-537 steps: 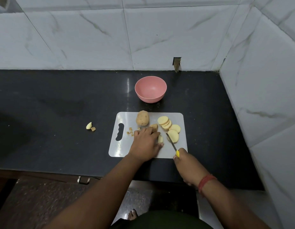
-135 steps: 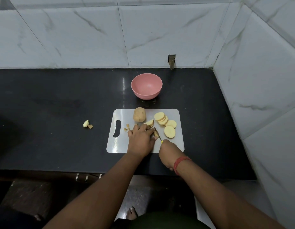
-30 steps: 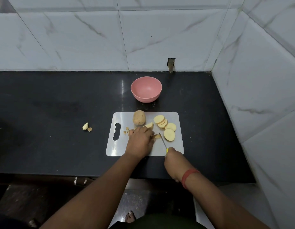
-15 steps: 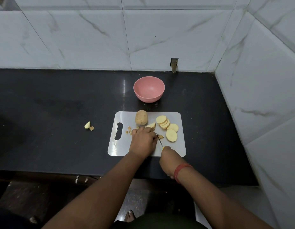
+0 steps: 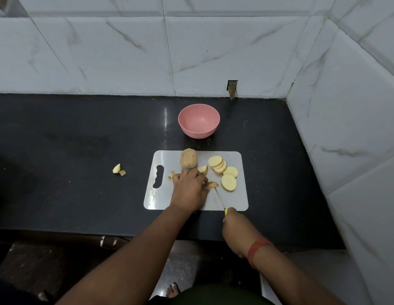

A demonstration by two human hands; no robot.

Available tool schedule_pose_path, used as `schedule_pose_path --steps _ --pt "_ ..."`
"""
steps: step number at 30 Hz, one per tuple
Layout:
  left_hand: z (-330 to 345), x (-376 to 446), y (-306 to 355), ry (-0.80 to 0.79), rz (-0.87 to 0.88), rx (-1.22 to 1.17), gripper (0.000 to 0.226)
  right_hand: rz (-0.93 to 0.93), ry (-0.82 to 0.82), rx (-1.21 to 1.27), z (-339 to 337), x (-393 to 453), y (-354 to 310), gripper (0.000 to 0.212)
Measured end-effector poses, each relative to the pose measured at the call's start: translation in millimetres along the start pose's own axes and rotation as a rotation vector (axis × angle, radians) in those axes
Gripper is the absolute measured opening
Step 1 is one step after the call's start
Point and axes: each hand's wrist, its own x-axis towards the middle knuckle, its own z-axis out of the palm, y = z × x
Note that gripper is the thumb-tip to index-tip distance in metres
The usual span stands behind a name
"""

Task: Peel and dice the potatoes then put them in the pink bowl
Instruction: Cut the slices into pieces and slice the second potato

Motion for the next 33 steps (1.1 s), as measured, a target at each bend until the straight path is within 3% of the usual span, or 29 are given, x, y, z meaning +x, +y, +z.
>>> schedule_pose_path --steps 6,21,24,29,33 --pt "-2.7 -5.7 -6.6 0.01 -0.005 0.004 0.025 -0.024 -0.073 -0.049 -9.6 5.4 -24.7 0.008" --pt "3.0 -8.4 -5.7 0.042 0.03 0.004 0.019 0.006 -0.066 -0.129 -3.9 11.1 -35.5 0.026" --pt "4.6 -8.5 -6.3 0.054 0.046 0.01 0.019 0.025 -0.094 -0.144 -3.4 14.6 -36.4 0.019" --pt "6.6 -6.9 -5.2 0.061 0.054 0.034 0.016 0.013 -0.096 -0.213 1.3 22.2 -37.9 0.037" --pt "8.2 -7.5 -3.1 0.077 0.036 0.046 0.016 -0.012 -0.099 -0.148 1.0 19.8 -31.1 0.032"
